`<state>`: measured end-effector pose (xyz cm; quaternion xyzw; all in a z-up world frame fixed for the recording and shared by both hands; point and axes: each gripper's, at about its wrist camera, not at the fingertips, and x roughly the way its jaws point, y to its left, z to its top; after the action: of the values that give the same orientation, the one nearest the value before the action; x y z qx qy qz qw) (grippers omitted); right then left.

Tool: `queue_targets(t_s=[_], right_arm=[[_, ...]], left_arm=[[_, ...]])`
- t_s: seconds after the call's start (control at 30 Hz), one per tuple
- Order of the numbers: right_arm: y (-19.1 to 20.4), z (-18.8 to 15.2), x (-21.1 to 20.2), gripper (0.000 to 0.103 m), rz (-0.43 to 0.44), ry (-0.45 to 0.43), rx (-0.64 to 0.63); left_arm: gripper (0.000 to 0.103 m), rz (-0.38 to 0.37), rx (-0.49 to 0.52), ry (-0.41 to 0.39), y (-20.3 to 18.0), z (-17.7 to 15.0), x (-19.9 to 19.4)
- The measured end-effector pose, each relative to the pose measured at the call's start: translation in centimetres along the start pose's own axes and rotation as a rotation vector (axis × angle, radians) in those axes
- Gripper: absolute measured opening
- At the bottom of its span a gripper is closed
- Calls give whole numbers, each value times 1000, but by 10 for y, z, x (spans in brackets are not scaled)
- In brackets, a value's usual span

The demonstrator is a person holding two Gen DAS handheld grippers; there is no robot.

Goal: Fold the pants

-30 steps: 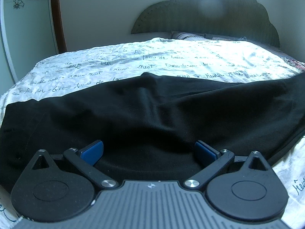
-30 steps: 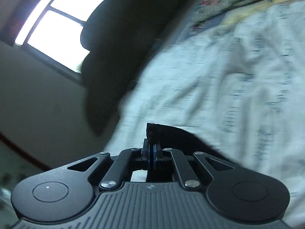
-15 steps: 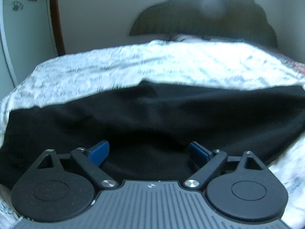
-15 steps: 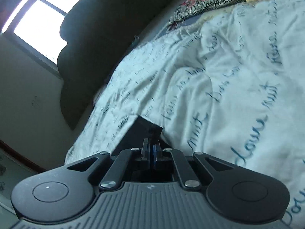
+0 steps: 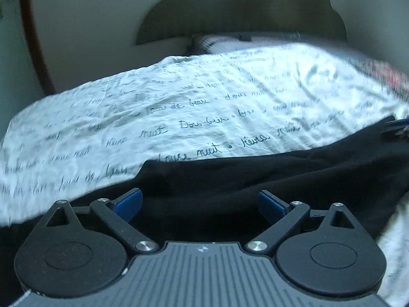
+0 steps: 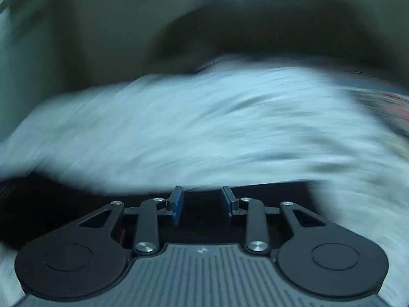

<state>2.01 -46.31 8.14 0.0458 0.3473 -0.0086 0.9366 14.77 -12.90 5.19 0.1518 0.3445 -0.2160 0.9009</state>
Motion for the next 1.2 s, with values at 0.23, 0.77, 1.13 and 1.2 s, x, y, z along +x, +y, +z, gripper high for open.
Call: queue_targets(t_s=[0.23,0.77,1.13,1.2], right_arm=[[81,28,124,33,78,238,-281],[77,-4,113,65,30,79,-44],[-89,-94,-30,95,-189,-63,497],[-99,-98,-49,97,-316,-112,563]], left_arm=[[95,151,-23,77,8,10,68],[97,134,-68,-3,9,-26,23],[102,138,-12,-39,15,-89,-31],[101,132,-38,-57,17,-94,-38]])
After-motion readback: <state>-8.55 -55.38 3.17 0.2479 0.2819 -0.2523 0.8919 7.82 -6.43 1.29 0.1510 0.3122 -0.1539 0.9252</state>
